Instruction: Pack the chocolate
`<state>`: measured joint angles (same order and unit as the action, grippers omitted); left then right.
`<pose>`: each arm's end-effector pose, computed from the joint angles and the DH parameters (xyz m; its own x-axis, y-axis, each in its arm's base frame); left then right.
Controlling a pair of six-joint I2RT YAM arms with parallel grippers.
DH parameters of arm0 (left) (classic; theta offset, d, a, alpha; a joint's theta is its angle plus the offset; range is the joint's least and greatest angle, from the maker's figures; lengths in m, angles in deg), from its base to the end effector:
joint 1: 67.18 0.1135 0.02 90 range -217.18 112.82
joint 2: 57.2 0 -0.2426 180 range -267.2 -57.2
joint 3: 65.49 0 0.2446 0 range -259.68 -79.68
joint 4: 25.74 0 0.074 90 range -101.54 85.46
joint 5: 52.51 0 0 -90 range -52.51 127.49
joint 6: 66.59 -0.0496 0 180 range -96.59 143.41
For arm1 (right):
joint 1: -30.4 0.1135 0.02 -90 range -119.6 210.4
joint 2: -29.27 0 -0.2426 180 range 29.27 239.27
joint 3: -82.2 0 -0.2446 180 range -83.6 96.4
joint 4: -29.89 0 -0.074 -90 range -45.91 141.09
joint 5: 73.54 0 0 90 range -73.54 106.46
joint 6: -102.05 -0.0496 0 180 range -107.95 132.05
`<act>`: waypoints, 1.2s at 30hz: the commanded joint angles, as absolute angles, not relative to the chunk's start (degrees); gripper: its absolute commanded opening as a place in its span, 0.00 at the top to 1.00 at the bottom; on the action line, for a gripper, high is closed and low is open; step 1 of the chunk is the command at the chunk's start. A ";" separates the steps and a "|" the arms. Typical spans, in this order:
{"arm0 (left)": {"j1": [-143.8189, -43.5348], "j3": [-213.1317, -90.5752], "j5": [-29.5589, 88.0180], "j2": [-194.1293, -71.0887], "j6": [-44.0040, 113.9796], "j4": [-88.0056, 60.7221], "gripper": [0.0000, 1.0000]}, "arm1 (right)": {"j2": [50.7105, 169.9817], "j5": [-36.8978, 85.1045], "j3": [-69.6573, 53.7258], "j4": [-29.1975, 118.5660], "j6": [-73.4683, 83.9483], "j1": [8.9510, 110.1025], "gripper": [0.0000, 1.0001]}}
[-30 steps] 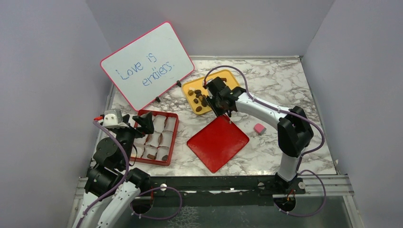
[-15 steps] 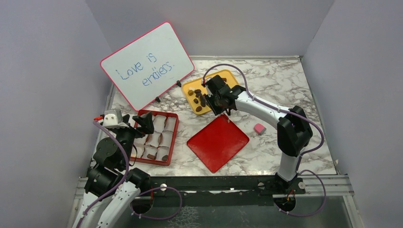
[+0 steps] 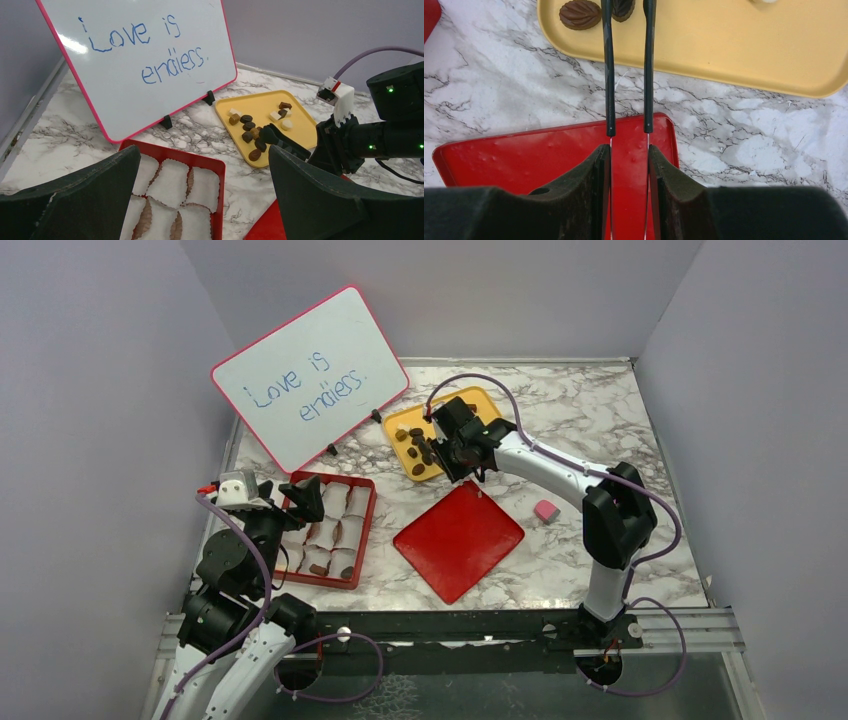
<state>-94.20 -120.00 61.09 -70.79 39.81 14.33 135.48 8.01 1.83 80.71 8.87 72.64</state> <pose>0.0878 -0.0225 0.3325 -0.0042 -0.2883 -0.9575 0.0610 0.9557 -0.2880 0.2988 0.2615 0.2148 -0.6564 -0.5219 -0.5448 -0.5708 0.8157 -0.0937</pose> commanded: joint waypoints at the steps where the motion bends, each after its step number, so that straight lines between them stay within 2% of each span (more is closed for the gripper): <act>1: -94.34 -119.50 61.15 -70.91 38.97 13.03 0.01 | 136.59 9.26 1.89 81.38 8.40 72.57 0.64; 23: -94.34 -119.36 60.95 -70.84 38.74 12.72 0.01 | 140.21 7.74 4.11 84.50 7.48 72.51 0.64; 28: -94.34 -119.32 61.13 -70.47 38.71 12.72 0.01 | 139.64 7.10 4.07 84.42 7.50 72.52 0.71; 36: -94.30 -119.37 61.20 -70.53 38.70 12.72 0.01 | 135.26 8.37 2.62 82.91 7.57 72.53 0.73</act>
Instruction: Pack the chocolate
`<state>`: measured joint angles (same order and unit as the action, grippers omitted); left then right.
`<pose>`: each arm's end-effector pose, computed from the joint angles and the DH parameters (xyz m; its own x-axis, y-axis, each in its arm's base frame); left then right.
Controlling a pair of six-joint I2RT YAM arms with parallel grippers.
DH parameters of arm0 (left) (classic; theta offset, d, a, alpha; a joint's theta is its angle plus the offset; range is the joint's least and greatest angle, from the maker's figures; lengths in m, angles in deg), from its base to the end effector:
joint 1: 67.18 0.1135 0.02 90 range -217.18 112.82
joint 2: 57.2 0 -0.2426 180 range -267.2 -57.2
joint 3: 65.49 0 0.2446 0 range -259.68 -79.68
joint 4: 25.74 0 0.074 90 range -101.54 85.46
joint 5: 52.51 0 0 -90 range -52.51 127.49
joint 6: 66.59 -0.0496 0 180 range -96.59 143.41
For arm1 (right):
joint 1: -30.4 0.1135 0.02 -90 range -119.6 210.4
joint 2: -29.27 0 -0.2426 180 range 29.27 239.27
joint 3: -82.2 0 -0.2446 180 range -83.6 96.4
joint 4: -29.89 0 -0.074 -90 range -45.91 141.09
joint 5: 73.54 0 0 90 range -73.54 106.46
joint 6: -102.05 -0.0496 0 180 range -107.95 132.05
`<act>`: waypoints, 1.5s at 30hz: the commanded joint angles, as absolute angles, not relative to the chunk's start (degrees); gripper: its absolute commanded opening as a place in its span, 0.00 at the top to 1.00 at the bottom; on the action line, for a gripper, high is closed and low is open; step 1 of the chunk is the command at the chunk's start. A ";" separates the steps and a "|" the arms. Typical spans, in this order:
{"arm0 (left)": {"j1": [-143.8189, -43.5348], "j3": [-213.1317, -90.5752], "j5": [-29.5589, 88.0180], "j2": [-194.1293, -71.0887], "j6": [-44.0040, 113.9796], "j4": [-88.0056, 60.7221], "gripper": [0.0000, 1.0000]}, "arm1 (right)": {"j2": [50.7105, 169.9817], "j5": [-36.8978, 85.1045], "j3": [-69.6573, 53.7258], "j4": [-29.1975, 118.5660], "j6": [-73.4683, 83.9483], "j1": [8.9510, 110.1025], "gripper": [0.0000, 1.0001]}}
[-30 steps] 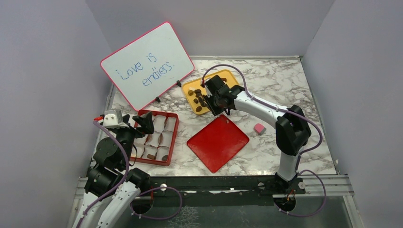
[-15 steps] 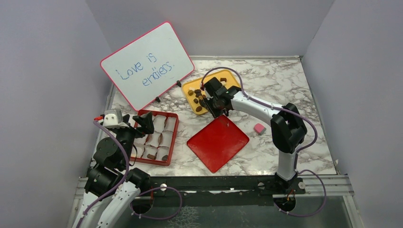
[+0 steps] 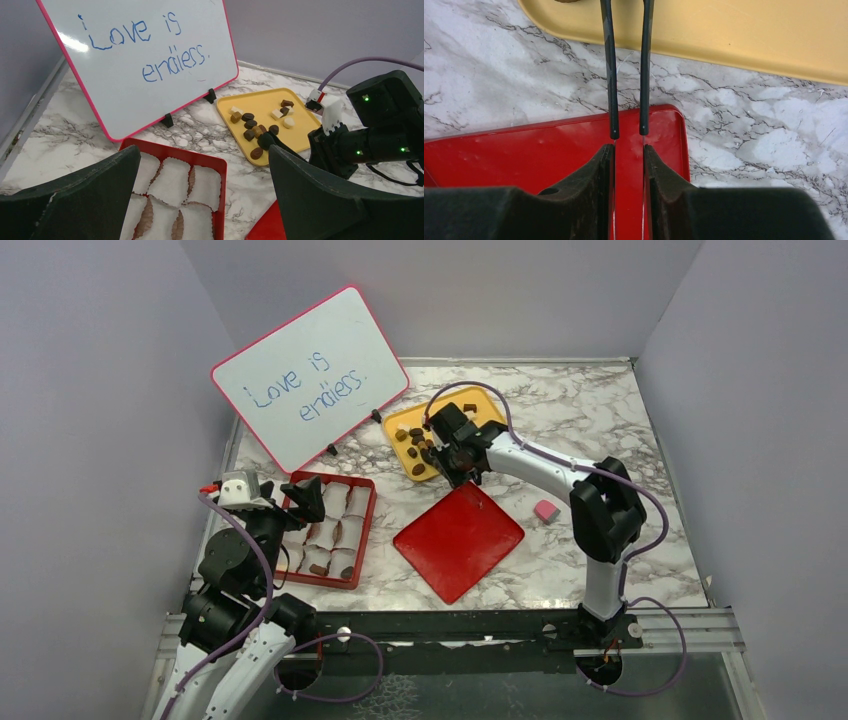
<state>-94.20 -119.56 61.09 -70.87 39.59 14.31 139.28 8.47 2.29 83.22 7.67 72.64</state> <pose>0.0892 -0.0232 0.3301 -0.0114 -0.2808 -0.9597 0.0588 0.9579 -0.2810 0.3003 0.2634 0.1894 -0.7065 -0.5393 -0.4583 -0.5671 0.8188 -0.0894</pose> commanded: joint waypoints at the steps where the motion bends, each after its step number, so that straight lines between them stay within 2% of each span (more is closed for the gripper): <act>1: -94.33 -119.34 61.20 -70.48 38.75 12.72 0.01 | 134.92 8.26 2.42 82.86 7.57 72.55 0.73; 14: -94.34 -119.20 61.55 -69.88 38.89 12.72 0.01 | 130.46 9.95 -0.43 81.64 7.66 72.59 0.75; 17: -94.34 -119.23 61.49 -69.91 38.96 12.75 0.01 | 130.02 10.31 -1.23 80.73 8.15 72.62 0.70; 27: -94.34 -119.12 61.56 -69.25 38.97 12.81 0.01 | 132.82 12.35 0.37 82.32 8.44 72.85 0.63; 45: -94.34 -119.15 61.66 -69.58 38.90 12.72 0.01 | 138.97 14.02 5.79 84.30 10.12 73.03 0.62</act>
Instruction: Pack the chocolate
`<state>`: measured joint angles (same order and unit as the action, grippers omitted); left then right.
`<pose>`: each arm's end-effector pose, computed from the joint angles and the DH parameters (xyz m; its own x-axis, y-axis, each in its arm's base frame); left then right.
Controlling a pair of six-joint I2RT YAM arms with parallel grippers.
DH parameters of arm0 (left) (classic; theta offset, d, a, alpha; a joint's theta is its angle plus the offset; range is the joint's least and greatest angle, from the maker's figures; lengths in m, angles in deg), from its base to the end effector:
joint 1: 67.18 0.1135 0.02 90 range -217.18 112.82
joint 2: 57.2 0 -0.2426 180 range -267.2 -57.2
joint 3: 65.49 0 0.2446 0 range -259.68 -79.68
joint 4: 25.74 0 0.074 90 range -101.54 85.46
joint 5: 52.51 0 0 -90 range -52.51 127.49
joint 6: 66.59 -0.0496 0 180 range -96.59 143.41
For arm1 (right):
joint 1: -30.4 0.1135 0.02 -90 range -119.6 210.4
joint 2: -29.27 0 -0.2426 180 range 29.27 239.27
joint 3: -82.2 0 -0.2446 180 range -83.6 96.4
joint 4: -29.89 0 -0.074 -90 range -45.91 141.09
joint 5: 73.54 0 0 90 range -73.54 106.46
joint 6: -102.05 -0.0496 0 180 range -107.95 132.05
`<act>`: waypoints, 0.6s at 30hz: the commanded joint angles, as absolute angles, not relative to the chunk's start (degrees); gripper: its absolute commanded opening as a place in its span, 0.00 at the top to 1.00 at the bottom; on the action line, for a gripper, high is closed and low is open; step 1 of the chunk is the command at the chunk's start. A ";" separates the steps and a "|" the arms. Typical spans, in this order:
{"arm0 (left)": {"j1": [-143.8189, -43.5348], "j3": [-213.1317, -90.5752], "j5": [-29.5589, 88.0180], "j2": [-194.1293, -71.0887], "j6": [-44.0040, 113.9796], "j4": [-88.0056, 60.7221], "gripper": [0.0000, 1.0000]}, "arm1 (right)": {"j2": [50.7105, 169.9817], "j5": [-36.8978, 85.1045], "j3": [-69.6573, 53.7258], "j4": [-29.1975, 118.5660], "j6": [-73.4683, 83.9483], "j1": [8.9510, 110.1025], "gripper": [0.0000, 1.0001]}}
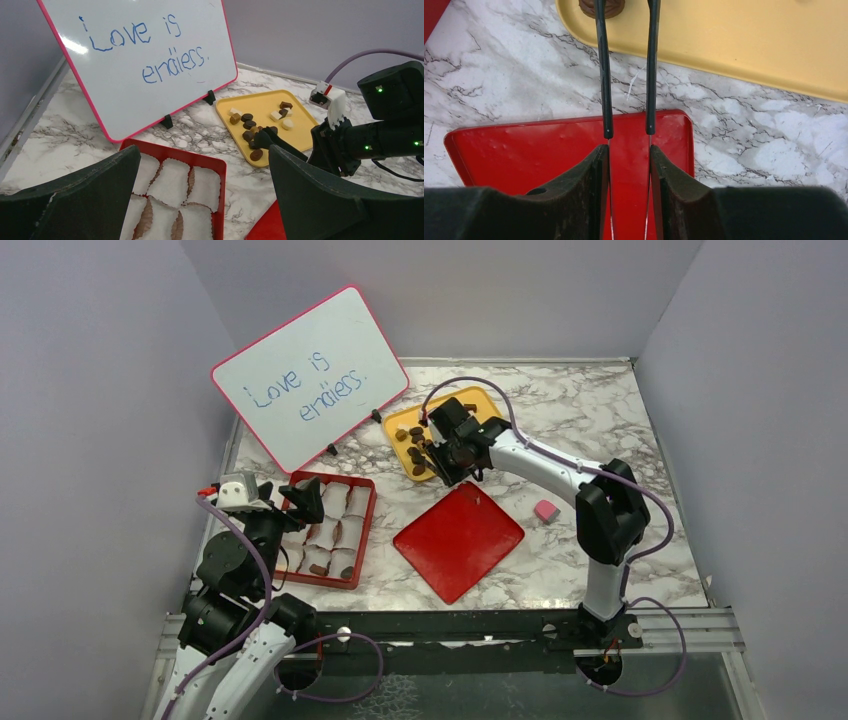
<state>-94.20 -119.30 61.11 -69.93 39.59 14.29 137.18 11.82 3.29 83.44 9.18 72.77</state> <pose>0.0867 -0.0219 0.3299 -0.0009 -0.2862 -0.9582 0.0616 0.9564 -0.2857 0.2971 0.2656 0.2080 -0.6735 -0.5468 -0.4973 -0.6092 0.7917 -0.0455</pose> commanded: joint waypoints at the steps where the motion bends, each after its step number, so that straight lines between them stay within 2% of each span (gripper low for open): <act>1: -94.34 -119.07 61.66 -69.67 38.92 12.76 0.01 | 139.20 14.16 5.97 84.39 10.10 73.06 0.62; 18: -94.34 -119.08 61.29 -70.14 38.57 12.37 0.01 | 141.66 15.06 8.66 85.74 9.77 73.11 0.61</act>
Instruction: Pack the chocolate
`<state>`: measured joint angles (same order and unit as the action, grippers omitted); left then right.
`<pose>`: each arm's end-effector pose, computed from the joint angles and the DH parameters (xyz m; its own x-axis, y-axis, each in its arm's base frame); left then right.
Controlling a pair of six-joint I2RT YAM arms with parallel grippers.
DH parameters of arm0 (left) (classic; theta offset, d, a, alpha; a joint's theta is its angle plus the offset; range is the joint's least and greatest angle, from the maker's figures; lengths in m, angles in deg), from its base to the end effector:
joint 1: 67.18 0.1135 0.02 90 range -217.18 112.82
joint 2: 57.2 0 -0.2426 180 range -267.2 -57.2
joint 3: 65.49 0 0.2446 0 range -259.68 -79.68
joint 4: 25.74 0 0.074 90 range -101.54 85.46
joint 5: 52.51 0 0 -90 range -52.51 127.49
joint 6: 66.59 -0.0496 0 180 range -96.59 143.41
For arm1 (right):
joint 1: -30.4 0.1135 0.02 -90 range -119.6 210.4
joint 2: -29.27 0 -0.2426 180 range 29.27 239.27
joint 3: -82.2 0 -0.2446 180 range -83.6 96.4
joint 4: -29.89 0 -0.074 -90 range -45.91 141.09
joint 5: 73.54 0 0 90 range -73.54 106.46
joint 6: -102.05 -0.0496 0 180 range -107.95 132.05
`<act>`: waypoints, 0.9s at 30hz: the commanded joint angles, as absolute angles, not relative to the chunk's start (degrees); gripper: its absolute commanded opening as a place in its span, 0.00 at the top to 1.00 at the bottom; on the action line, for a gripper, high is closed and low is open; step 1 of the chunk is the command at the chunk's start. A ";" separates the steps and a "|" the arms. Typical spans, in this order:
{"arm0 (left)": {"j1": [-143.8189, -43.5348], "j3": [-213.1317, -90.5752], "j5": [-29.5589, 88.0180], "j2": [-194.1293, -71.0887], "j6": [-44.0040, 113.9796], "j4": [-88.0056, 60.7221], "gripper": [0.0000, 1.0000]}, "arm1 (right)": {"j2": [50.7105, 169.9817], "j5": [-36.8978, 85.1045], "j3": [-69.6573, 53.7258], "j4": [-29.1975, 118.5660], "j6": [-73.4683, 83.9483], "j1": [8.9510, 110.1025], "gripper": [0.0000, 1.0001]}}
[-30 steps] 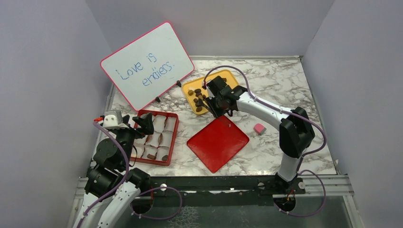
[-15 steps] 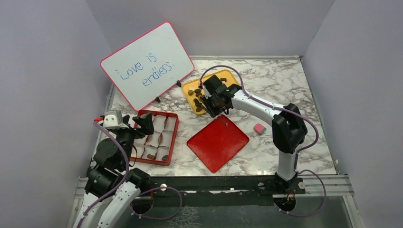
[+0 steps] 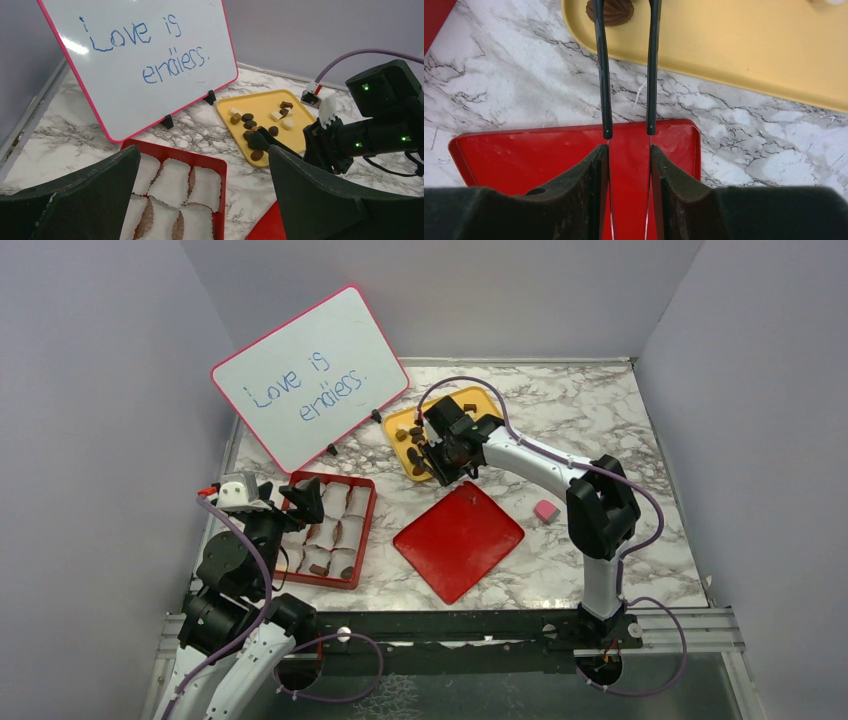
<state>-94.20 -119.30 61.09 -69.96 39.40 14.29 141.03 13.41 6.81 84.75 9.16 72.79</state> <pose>0.0868 -0.0220 0.3298 -0.0012 -0.2827 -0.9592 0.0618 0.9573 -0.2823 0.3050 0.2749 0.1993 -0.6844 -0.5565 -0.4711 -0.6211 0.7834 -0.0233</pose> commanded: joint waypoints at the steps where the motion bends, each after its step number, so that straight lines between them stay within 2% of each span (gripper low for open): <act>1: -94.34 -119.11 61.35 -70.00 38.47 12.38 0.01 | 141.81 14.98 8.78 85.89 9.76 73.16 0.61; 13: -94.34 -118.99 61.57 -69.16 38.44 12.37 0.01 | 143.97 13.41 10.16 88.56 9.15 73.21 0.61; 17: -94.34 -118.92 61.64 -68.99 38.44 12.40 0.01 | 142.54 12.89 9.99 87.87 8.99 73.22 0.71; 27: -94.34 -118.90 61.84 -68.60 38.45 12.38 0.01 | 136.01 12.40 6.55 84.58 8.25 73.33 0.76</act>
<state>-94.20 -119.28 61.11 -69.34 39.11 14.26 141.49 13.30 7.84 86.81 8.94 72.84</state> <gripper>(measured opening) 0.990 0.277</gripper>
